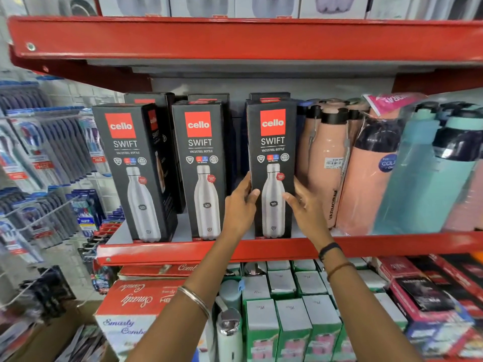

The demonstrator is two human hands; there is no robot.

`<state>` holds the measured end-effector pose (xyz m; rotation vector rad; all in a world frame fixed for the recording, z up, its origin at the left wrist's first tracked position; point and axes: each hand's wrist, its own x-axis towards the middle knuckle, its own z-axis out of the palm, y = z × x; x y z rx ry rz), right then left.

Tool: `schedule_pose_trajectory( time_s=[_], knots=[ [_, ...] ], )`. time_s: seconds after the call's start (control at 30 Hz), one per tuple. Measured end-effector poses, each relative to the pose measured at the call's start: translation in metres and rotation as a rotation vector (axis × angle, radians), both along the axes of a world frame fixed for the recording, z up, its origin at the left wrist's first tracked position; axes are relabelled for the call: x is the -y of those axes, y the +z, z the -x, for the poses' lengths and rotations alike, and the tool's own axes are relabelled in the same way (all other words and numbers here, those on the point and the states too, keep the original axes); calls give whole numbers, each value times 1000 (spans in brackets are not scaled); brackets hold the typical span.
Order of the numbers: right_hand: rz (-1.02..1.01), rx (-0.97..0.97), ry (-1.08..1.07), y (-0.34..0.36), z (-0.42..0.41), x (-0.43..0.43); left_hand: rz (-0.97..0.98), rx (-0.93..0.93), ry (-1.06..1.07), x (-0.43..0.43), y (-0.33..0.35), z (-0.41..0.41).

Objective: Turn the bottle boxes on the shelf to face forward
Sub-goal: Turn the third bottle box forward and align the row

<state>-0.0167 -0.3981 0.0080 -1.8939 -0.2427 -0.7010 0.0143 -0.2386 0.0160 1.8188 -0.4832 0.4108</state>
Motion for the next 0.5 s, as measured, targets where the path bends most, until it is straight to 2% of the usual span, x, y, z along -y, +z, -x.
schedule_pose_trajectory(
  time_s=[0.37, 0.5],
  knots=[
    [-26, -23, -71, -8, -3, -5, -57, 33, 50, 0, 1, -5],
    [-24, -81, -124, -14, 0, 3, -116, -19, 58, -2, -12, 0]
  ],
)
